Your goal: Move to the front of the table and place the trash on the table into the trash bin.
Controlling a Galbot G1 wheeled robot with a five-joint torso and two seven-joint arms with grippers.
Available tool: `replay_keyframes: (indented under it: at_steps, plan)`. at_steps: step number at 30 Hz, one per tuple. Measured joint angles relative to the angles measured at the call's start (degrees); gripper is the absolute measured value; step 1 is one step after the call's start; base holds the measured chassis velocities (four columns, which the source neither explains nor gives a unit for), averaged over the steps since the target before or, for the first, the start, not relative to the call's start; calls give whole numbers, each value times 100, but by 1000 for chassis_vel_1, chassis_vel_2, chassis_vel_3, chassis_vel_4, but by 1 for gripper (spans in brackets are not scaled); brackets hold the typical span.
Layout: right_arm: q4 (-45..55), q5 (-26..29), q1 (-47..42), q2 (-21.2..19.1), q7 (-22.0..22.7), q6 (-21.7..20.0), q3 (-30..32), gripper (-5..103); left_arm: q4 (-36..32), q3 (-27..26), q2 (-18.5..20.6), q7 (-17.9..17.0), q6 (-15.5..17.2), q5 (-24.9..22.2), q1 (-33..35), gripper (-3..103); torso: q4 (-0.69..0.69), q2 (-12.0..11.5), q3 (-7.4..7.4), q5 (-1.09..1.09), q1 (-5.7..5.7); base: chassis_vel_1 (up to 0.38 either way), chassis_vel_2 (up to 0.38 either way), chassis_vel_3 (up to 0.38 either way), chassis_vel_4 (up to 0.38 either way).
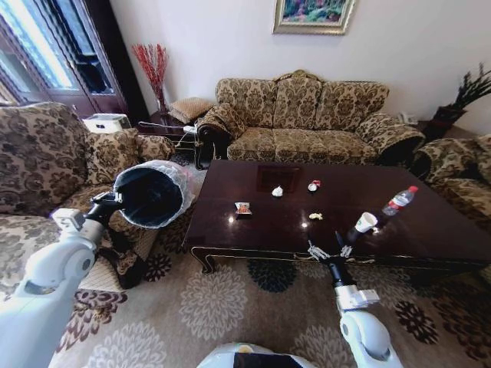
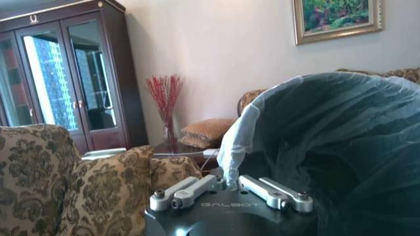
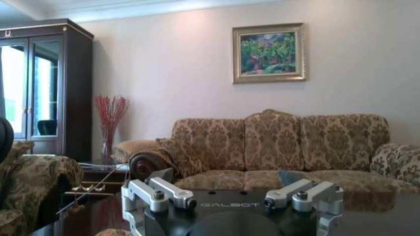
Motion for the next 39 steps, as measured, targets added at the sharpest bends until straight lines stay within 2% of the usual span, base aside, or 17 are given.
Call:
replay_keyframes:
  at_steps: [7, 10, 15, 21, 35, 38, 39]
  plan:
    - [0, 0, 1, 0, 0, 0, 0, 100, 0, -1, 0, 0, 0, 0, 0, 0, 2, 0, 0, 1, 0, -130, 154, 141, -131]
    - [0, 0, 5, 0, 0, 0, 0, 100, 0, 0, 0, 0, 0, 0, 0, 0, -3, -1, 2, -2, 7, -181, 160, 185, -167]
    - [0, 0, 9, 0, 0, 0, 0, 100, 0, 0, 0, 0, 0, 0, -1, 0, -3, -3, 4, 3, 11, -86, 88, 97, -105]
    - [0, 0, 0, 0, 0, 0, 0, 100, 0, -1, 0, 0, -1, 0, -1, 0, 4, 1, -3, 0, -6, -9, 8, 5, -3]
    - [3, 0, 7, -5, 6, -17, -4, 100, 0, 1, 0, 1, 0, 0, 0, 0, -2, 0, 1, 2, 3, 17, -4, -10, 9]
    - [147, -1, 104, -104, 97, -222, -74, 100, -1, 1, 0, 0, 0, 0, 0, 0, -2, 0, 1, 1, 1, 0, 0, 0, 0]
    - [316, -1, 220, -213, 199, -441, -147, 100, 0, 1, 0, 0, 0, 0, 0, 0, 1, 0, 0, -3, 1, 0, 0, 0, 0]
